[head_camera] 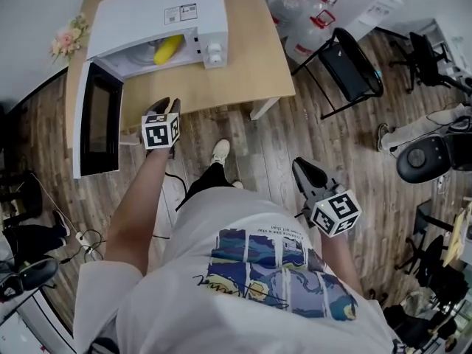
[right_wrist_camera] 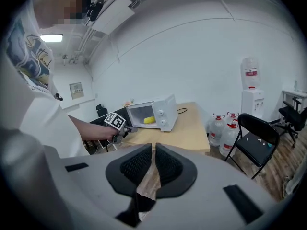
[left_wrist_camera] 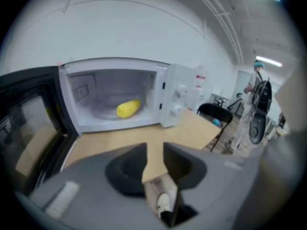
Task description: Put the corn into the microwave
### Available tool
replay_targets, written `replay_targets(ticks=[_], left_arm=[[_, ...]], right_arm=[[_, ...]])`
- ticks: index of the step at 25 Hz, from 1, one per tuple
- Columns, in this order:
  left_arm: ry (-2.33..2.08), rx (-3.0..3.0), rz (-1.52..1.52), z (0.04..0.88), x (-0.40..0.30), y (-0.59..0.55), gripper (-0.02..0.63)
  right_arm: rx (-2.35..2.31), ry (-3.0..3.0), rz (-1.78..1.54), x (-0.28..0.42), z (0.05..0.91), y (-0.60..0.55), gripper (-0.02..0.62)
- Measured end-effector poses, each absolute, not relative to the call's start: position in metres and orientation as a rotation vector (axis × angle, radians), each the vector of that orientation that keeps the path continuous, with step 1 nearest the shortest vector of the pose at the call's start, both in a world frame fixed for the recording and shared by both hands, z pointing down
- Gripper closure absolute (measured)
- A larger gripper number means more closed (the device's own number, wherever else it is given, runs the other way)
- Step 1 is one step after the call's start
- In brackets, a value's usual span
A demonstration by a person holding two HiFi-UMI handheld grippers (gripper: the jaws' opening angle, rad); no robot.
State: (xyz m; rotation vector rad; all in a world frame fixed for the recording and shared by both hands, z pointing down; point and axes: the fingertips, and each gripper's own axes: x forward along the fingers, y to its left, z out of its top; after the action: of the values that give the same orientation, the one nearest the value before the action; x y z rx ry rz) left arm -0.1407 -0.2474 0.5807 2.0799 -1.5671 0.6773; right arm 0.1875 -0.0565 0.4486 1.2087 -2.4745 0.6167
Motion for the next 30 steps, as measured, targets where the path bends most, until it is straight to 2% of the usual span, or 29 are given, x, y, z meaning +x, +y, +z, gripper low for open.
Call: replay_targets(ticks=[8,20,30], left_arm=[[-1.457,2.167,0.577,0.557,-0.109,-0.167,0.594],[-1.117,2.341,0.458,0.521,-0.033,-0.085,0.597],[-1.074,2.358,0.465,0.516,-0.028,-0.059,0.598]], right_arm=[[1.14,-2.524,0.588,0.173,0.455,-0.021,0.58],[1.117,-2.535,0.583,0.169,0.456,0.013,0.584],[1.072,-2.57,0.55,0.154,0.451,0.022,0.586]])
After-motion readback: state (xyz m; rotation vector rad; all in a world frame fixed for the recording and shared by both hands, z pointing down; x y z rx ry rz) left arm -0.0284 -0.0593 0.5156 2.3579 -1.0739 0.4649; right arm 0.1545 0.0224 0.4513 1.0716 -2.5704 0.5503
